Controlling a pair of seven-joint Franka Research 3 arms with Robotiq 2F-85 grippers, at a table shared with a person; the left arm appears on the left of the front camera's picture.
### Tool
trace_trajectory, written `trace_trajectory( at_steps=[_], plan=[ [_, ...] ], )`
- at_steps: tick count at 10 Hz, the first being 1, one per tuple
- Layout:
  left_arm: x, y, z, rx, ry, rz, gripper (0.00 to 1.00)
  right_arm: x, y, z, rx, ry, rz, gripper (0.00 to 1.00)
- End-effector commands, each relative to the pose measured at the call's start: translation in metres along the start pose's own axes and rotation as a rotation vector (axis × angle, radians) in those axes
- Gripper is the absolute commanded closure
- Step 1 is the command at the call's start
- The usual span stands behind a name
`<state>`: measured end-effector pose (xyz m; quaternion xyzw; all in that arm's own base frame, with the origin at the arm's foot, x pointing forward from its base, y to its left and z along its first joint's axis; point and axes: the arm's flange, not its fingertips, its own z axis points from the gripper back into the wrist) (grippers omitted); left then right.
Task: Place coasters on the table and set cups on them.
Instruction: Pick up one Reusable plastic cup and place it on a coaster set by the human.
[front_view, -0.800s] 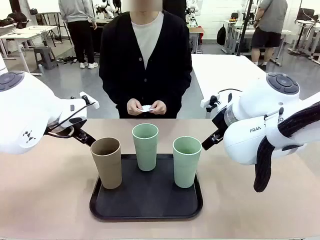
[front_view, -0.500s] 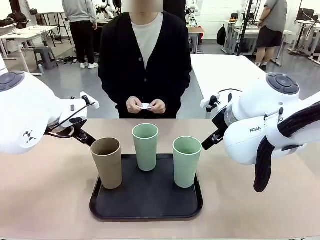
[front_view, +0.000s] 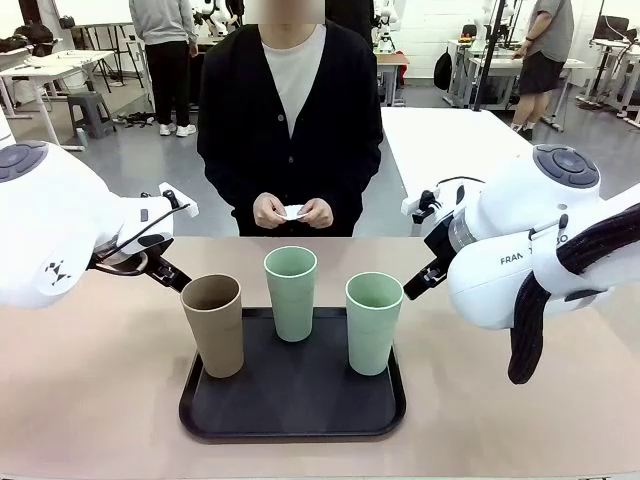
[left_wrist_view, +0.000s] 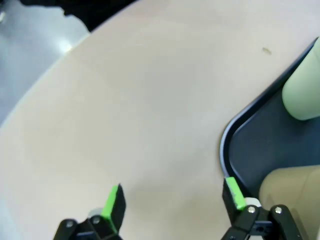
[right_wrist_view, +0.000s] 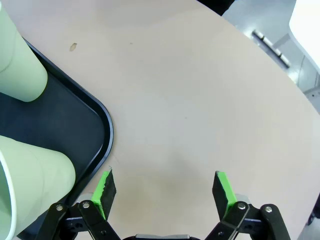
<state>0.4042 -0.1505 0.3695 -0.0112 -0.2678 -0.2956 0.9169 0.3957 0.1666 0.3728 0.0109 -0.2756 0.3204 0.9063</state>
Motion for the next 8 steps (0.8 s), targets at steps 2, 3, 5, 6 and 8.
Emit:
trace_trajectory(
  at_steps=[2,3,5,6,8],
  plan=[
    [0.000,0.000,0.000,0.000,0.000,0.000,0.00,0.000,0.000,0.001,-0.001,-0.003,0.000,0.00],
    [0.000,0.000,0.000,0.000,0.000,0.000,0.00,0.000,0.000,0.001,-0.001,-0.003,0.000,0.00],
    [0.000,0.000,0.000,0.000,0.000,0.000,0.00,0.000,0.000,0.001,-0.001,-0.003,0.000,0.00],
    [0.000,0.000,0.000,0.000,0.000,0.000,0.00,0.000,0.000,0.001,-0.001,-0.003,0.000,0.00],
    [0.005,0.002,0.023,0.040,-0.018,0.019,0.00,0.008,0.005,0.014,-0.029,0.014,0.003,0.00]
  ],
)
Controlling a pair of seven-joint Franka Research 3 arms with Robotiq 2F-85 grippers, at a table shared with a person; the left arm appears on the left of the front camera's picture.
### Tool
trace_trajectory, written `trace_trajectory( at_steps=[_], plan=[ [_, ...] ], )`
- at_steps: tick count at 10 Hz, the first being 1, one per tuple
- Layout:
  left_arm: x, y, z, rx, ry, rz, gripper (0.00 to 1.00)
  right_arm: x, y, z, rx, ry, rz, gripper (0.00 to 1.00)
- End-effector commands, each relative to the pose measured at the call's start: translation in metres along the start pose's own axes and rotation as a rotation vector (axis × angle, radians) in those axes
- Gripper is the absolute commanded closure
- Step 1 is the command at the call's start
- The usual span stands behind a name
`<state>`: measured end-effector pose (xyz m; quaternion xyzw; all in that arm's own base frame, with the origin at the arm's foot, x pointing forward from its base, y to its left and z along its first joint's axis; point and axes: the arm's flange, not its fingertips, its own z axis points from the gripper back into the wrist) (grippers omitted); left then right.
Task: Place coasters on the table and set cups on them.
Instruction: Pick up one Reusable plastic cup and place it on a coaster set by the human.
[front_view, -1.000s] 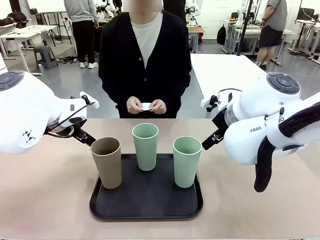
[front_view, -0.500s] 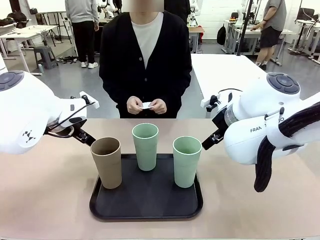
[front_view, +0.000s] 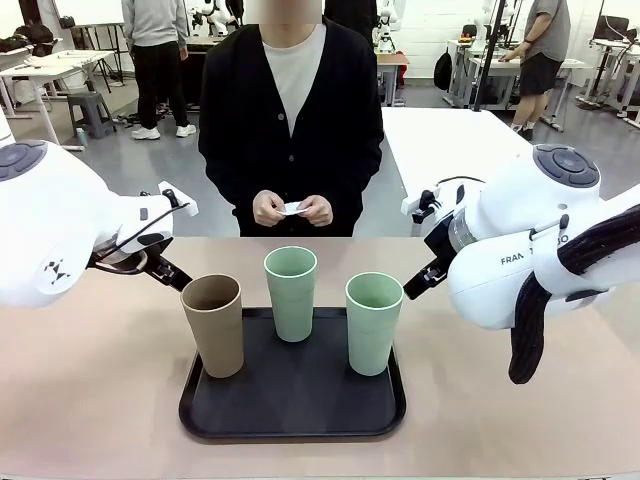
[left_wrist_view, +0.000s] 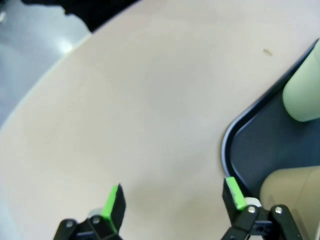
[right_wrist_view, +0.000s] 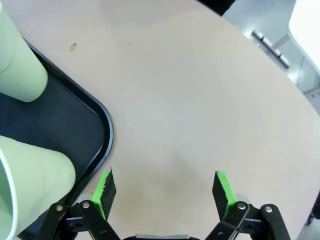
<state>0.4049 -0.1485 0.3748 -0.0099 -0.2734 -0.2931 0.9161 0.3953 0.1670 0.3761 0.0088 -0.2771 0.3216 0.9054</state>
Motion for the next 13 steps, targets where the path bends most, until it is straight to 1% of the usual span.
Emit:
trace_trajectory(
  at_steps=[1,3,4,5,6,7,8,9,10,11,12,13],
  plan=[
    [0.002,-0.001,0.056,0.038,-0.030,-0.005,0.00,0.012,0.012,0.039,-0.039,0.022,-0.012,0.00],
    [-0.013,0.007,0.110,0.001,0.044,0.010,0.00,0.013,0.020,0.097,-0.076,0.064,-0.038,0.00],
    [-0.023,0.011,0.132,-0.033,0.076,0.012,0.00,0.007,0.025,0.121,-0.063,0.105,-0.062,0.00],
    [-0.041,0.007,0.148,-0.084,0.147,-0.004,0.00,-0.008,0.033,0.144,-0.045,0.165,-0.070,0.00],
    [-0.056,0.003,0.158,-0.095,0.188,-0.015,0.00,-0.025,0.045,0.161,-0.046,0.206,-0.058,0.00],
    [-0.069,-0.002,0.166,-0.126,0.201,-0.030,0.00,-0.041,0.054,0.171,-0.051,0.214,-0.050,0.00],
    [-0.077,-0.004,0.171,-0.113,0.186,-0.032,0.00,-0.053,0.057,0.171,-0.105,0.229,-0.035,0.00],
    [-0.026,0.010,0.164,-0.084,0.191,-0.017,0.00,-0.012,0.037,0.164,-0.063,0.199,-0.045,0.00],
    [-0.026,0.010,0.164,-0.084,0.191,-0.017,0.00,-0.012,0.037,0.164,-0.063,0.199,-0.045,0.00],
    [-0.034,0.008,0.181,-0.099,0.205,-0.033,0.00,-0.020,0.045,0.182,-0.074,0.222,-0.034,0.00],
    [-0.038,0.034,0.162,-0.363,0.090,0.061,0.00,-0.031,0.008,0.166,0.180,0.124,-0.186,0.00],
    [-0.045,0.063,0.159,-0.632,0.007,0.179,0.00,-0.048,-0.032,0.167,0.447,0.001,-0.390,0.00]
  ],
)
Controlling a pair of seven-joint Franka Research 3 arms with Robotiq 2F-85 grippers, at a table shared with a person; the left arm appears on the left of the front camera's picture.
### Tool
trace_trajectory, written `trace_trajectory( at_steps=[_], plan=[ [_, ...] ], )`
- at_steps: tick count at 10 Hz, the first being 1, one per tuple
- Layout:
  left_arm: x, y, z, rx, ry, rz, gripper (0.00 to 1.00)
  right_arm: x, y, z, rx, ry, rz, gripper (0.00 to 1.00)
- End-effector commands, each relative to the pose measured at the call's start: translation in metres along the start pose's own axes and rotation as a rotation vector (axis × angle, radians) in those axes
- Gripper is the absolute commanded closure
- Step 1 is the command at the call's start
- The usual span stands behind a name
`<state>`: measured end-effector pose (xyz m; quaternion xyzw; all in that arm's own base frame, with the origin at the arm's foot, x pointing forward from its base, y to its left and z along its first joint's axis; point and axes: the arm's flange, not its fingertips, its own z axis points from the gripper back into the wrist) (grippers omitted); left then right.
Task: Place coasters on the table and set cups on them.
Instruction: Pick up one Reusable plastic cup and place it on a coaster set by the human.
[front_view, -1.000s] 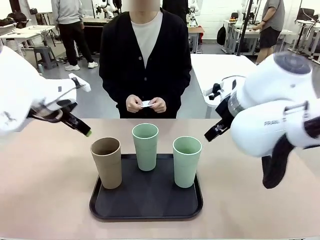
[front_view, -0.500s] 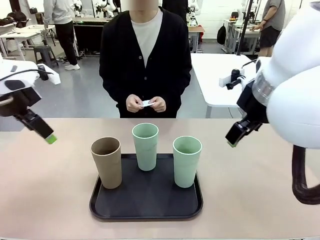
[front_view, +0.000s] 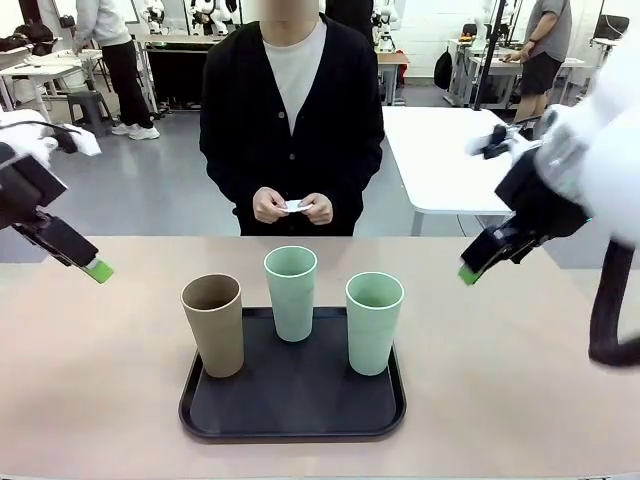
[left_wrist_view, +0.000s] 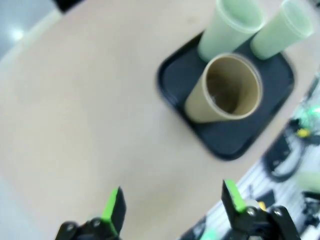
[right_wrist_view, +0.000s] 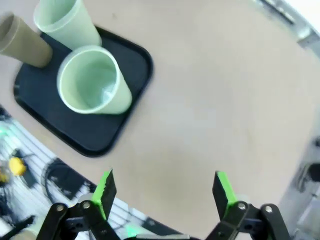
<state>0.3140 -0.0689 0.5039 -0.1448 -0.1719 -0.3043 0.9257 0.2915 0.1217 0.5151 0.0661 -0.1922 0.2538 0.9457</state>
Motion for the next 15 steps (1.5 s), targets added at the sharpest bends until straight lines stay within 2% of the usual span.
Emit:
trace_trajectory(
  at_steps=[1,2,3,5,6,11,13,14,15],
  plan=[
    [-0.010,0.063,0.014,-0.573,-0.189,0.169,0.00,-0.033,-0.083,-0.002,0.617,-0.201,-0.329,0.00],
    [-0.019,0.089,0.019,-0.687,-0.240,0.236,0.00,-0.050,-0.121,0.001,0.765,-0.253,-0.435,0.00],
    [-0.025,0.114,0.019,-0.747,-0.230,0.319,0.00,-0.069,-0.151,0.002,0.845,-0.285,-0.518,0.00],
    [-0.045,0.150,0.009,-0.820,-0.284,0.510,0.00,-0.105,-0.189,0.001,0.943,-0.315,-0.617,0.00],
    [-0.056,0.163,0.014,-0.826,-0.290,0.561,0.00,-0.117,-0.196,0.002,0.982,-0.324,-0.623,0.00],
    [-0.082,0.187,0.008,-0.819,-0.248,0.701,0.00,-0.166,-0.223,0.011,0.990,-0.330,-0.707,0.00],
    [-0.082,0.182,0.009,-0.790,-0.251,0.701,0.00,-0.172,-0.226,0.012,0.987,-0.336,-0.727,0.00],
    [-0.083,0.178,0.014,-0.776,-0.257,0.696,0.00,-0.170,-0.223,0.014,1.001,-0.334,-0.694,0.00],
    [-0.084,0.189,0.004,-0.790,-0.236,0.687,0.00,-0.177,-0.226,0.009,0.978,-0.306,-0.744,0.00]
  ],
)
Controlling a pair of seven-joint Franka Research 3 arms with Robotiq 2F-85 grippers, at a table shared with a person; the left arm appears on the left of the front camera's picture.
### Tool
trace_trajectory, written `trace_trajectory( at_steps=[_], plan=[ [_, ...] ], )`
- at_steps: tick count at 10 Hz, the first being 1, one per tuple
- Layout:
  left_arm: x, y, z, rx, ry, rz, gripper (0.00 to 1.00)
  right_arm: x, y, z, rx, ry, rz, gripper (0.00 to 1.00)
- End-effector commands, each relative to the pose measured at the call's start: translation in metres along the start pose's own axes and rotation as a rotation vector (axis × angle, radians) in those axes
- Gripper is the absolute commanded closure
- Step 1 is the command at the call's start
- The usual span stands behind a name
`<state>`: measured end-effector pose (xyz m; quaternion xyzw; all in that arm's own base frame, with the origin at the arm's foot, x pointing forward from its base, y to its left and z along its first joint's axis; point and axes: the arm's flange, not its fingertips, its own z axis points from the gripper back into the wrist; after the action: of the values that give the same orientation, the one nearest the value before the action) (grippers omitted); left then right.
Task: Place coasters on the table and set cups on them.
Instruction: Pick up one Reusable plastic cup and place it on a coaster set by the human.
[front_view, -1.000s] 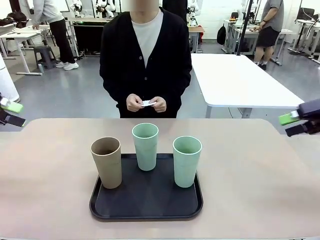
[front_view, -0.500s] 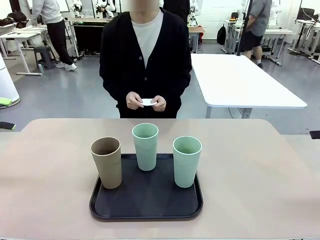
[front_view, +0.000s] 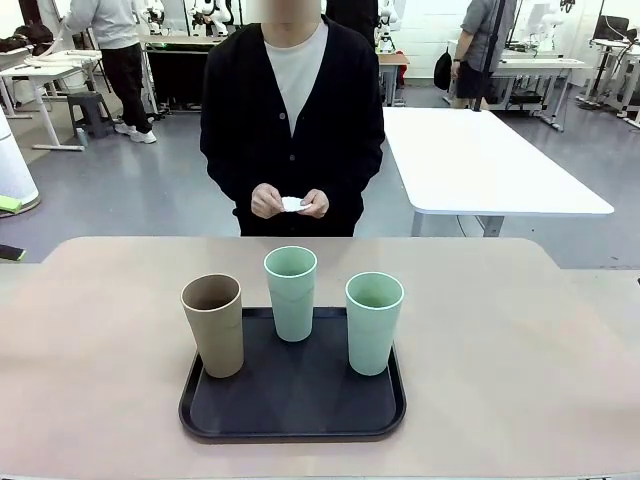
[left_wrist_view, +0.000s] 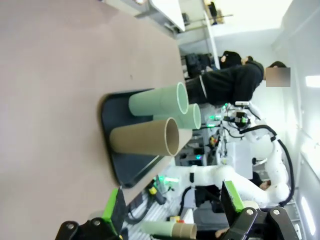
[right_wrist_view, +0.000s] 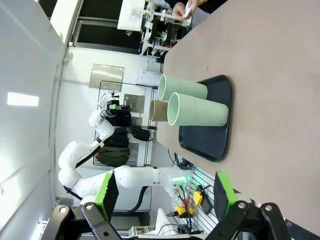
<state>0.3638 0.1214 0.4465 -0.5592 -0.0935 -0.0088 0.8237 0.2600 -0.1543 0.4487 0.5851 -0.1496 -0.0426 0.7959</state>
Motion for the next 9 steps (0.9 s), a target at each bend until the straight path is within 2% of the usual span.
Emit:
trace_trajectory(
  at_steps=[1,9],
  plan=[
    [0.0007,0.0043,-0.0011,-0.009,0.003,0.007,0.00,0.0022,-0.0023,0.0003,0.008,-0.007,-0.004,0.00],
    [0.0007,0.0043,-0.0011,-0.009,0.003,0.007,0.00,0.0022,-0.0023,0.0003,0.008,-0.007,-0.004,0.00]
  ],
)
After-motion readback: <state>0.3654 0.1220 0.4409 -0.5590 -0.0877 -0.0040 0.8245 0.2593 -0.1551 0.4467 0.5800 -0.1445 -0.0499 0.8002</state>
